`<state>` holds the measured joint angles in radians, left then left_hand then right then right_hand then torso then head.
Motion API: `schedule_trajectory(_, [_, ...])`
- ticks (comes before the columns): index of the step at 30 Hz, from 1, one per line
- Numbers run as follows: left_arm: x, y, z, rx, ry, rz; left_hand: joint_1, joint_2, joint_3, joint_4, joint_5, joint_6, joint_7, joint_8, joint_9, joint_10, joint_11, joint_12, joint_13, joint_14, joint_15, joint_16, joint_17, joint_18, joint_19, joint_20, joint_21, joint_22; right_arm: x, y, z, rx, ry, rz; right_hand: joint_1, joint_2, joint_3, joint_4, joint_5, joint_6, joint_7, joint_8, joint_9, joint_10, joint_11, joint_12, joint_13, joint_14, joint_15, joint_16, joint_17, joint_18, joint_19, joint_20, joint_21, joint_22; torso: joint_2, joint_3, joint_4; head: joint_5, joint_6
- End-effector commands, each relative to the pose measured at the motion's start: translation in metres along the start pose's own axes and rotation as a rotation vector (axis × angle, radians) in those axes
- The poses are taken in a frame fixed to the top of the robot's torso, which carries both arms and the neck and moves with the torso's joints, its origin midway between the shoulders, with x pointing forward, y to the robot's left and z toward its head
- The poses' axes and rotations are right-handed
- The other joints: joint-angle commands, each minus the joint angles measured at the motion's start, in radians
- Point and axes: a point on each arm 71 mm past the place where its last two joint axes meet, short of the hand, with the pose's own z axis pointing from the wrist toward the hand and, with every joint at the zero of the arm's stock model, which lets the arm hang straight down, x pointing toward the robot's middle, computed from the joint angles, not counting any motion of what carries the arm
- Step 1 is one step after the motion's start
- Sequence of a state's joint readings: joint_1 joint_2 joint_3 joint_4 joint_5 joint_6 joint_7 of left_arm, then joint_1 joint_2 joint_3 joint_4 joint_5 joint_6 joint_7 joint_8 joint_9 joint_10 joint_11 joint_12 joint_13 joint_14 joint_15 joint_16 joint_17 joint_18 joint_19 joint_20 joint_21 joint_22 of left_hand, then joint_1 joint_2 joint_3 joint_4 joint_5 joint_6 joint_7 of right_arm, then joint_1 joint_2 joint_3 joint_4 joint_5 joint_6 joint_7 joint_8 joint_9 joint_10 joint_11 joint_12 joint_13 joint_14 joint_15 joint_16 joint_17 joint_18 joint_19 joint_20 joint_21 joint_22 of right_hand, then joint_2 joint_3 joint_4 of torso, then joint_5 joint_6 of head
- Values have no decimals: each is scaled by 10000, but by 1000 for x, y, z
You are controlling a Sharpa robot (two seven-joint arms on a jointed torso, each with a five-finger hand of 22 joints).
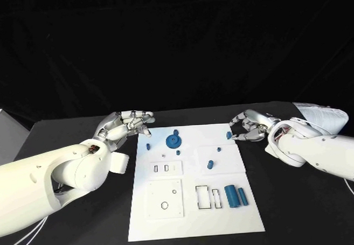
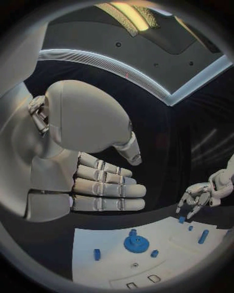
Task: Assemble the parts on the task board
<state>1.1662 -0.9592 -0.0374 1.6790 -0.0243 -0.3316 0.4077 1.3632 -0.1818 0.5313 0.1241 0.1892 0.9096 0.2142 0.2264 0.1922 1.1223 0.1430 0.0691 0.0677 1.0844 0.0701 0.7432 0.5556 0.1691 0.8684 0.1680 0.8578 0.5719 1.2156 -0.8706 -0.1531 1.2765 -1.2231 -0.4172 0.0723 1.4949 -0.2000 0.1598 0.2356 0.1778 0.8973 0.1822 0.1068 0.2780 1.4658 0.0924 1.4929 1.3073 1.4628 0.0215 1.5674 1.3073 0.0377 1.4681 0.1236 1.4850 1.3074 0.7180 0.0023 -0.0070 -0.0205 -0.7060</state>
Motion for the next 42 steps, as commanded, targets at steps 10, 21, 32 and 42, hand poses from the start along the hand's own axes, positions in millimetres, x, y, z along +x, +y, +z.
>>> schedule_trajectory(10, [1, -1, 0, 82, 188, -54, 17, 51, 61, 1, 28, -26, 14, -19, 9, -69, 31, -34, 14, -81, 10, 35, -13, 124, -71, 15, 31, 10, 11, 3, 2, -290, 505, -125, 184, 108, 156, 14, 171, 325, -64, 154, 45, 380, 4, 78, 1965, 1080, 1, 34, 2635, -134, 467, 37, 18, 1919, 3, 10, 7, 14, -82])
schedule_trajectory(21, [0, -1, -1, 76, 168, -40, 17, 51, 61, 1, 28, -26, 14, -19, 9, -69, 31, -34, 14, -81, 10, 35, -13, 124, -71, 15, 31, 10, 12, 4, 4, -232, 421, -139, 153, 305, 601, 106, 169, 875, -264, 417, 79, 509, -171, 199, 2078, 1080, -157, 34, 2635, -150, 511, -96, 72, 1978, -8, 19, -14, 23, -94])
schedule_trajectory(32, [0, -1, -1, 71, 162, -36, 20, 46, 76, -13, 25, -26, 16, -17, 14, -67, 32, -32, 14, -91, 11, 44, -20, 124, -96, 17, 62, 33, 12, 5, 6, -182, 316, -134, 57, 396, 1023, 166, 15, 1243, -429, 632, 95, 588, -321, 269, 2147, 1080, -303, 34, 2635, -166, 552, -234, 123, 2032, -7, 21, -12, 19, -101])
schedule_trajectory(42, [-1, -1, -1, 65, 146, -28, 20, 46, 76, -13, 25, -26, 16, -17, 14, -67, 32, -32, 14, -91, 11, 44, -20, 124, -96, 17, 62, 33, 9, 6, 6, 53, -102, -237, 18, 517, 1391, 122, -9, 1492, -543, 834, 132, 655, -429, 331, 2208, 1080, -401, 34, 2635, -187, 602, -330, 192, 2097, 2, 19, -7, 13, -114])
